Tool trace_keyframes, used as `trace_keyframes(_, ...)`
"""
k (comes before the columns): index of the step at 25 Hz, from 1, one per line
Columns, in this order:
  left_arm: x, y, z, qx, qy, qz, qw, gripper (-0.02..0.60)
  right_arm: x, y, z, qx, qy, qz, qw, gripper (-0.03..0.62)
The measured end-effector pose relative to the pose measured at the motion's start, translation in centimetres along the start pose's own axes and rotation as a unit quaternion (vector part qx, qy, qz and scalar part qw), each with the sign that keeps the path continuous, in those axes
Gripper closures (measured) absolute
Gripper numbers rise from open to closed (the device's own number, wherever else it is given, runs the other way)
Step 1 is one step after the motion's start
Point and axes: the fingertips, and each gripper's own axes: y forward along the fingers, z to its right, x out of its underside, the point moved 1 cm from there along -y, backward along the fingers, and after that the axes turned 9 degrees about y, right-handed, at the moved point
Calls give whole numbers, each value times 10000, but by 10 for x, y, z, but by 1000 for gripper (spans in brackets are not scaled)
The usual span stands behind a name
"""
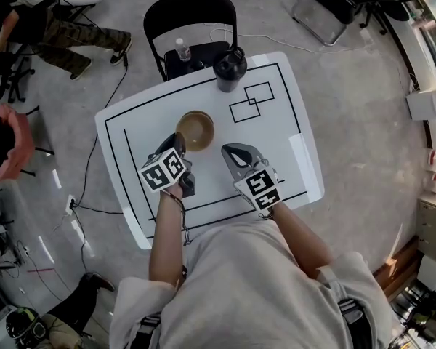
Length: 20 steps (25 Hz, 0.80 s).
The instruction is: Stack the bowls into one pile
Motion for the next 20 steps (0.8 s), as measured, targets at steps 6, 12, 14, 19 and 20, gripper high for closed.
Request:
trace_keyframes(6, 3, 10, 0, -101, 91, -85, 9999, 551, 0, 5, 6, -53, 6, -48, 10000, 594)
trace_keyframes(12, 5, 19, 1, -146, 120, -137, 9997, 551, 4, 9, 15, -51, 42, -105, 9999, 594)
trace_keyframes(14, 5, 20, 1, -150, 109, -149, 9997, 551, 4, 9, 17, -60, 51, -92, 9999, 594)
trace_keyframes(19, 2, 23, 4, -147, 121, -152, 9997, 551, 4, 11, 22, -42, 54, -164, 9998, 594)
trace_keyframes(20, 2, 24, 4, -150, 124, -152, 9997, 551, 4, 12, 22, -47, 53, -159, 9998, 594)
